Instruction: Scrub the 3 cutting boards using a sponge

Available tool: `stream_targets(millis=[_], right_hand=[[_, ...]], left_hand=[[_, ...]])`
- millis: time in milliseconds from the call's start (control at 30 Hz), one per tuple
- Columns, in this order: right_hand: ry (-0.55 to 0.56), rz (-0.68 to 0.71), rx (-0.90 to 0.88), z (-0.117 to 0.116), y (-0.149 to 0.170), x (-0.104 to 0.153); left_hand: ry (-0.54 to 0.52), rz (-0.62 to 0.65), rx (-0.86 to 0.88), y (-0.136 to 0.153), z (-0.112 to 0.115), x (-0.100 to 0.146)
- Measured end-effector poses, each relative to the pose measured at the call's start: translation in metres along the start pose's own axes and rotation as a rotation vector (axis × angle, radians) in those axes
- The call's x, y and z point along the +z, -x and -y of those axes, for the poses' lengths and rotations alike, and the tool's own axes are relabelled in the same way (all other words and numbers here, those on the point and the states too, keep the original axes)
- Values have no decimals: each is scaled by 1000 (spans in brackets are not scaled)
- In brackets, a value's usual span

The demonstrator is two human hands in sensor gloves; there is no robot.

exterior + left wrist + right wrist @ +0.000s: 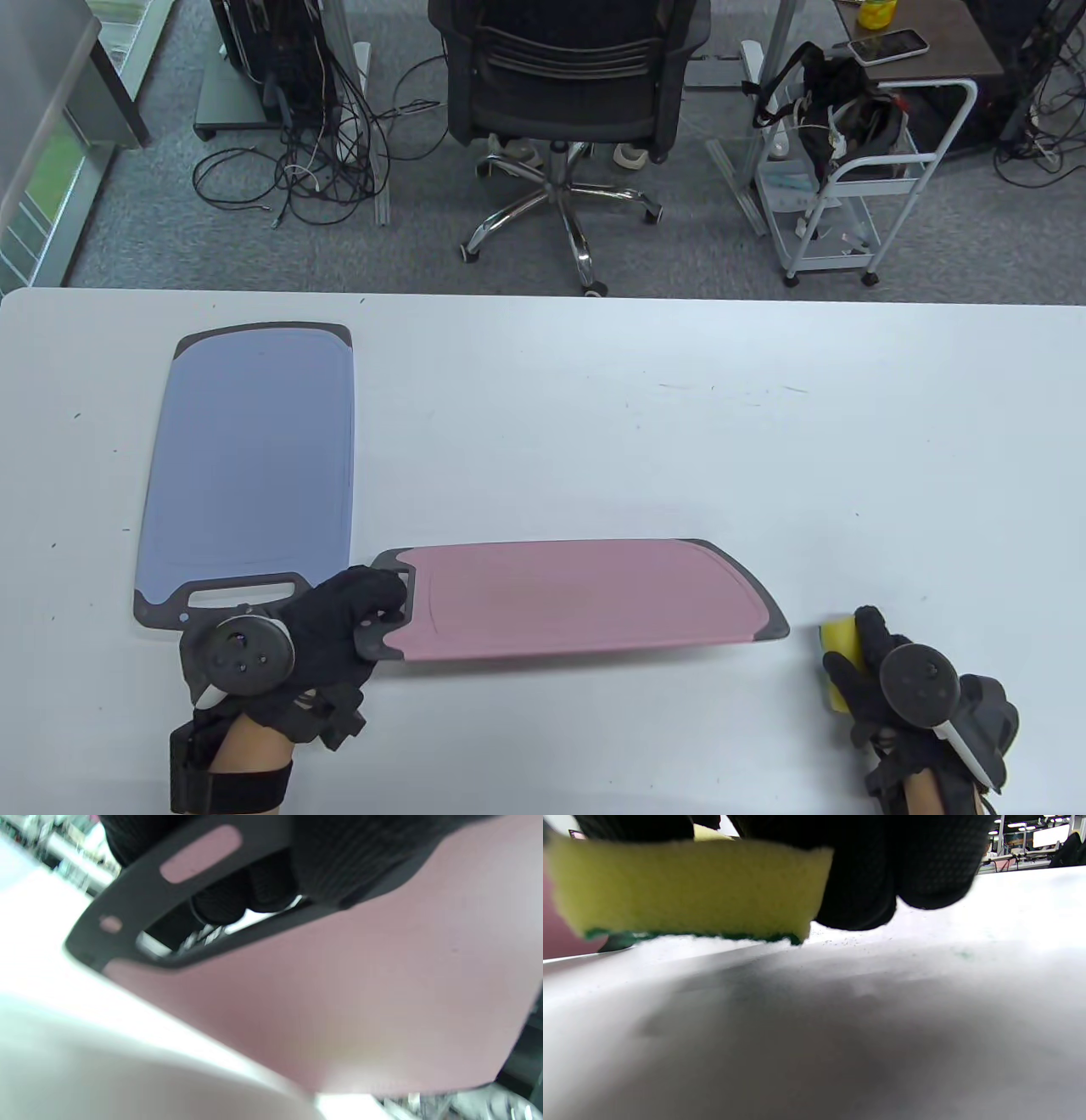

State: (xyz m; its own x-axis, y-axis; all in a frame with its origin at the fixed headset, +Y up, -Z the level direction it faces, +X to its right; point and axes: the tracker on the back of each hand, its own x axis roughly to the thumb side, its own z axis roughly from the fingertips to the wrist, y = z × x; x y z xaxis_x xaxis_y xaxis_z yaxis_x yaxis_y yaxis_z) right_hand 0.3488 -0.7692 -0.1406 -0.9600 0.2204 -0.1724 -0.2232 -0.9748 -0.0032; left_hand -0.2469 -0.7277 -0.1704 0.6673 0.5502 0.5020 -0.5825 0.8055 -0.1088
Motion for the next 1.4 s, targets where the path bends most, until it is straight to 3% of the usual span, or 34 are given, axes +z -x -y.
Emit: stream_targets(millis=[67, 367, 500, 767, 900, 1033, 1267, 1400], right_hand=[[10, -1, -9, 1, 1, 3], [26, -25, -33, 1, 8, 5], [26, -31, -33, 0, 9, 4], [52, 1, 16, -5, -2, -1], [87, 34, 26, 0, -23, -14], [53, 138, 48, 3, -96, -36], [-11, 395, 144, -26, -292, -59], [-38, 488, 193, -38, -371, -60]], left_hand=[[20, 62, -245, -4, 11, 0], [16, 241, -584, -37, 62, -5], [4, 292, -597, -39, 75, -3], [52, 310, -600, -43, 82, -5], [69, 306, -584, -42, 83, -6], [87, 298, -590, -43, 85, -9], [98, 295, -594, -44, 87, -12], [90, 298, -593, -45, 87, -12]])
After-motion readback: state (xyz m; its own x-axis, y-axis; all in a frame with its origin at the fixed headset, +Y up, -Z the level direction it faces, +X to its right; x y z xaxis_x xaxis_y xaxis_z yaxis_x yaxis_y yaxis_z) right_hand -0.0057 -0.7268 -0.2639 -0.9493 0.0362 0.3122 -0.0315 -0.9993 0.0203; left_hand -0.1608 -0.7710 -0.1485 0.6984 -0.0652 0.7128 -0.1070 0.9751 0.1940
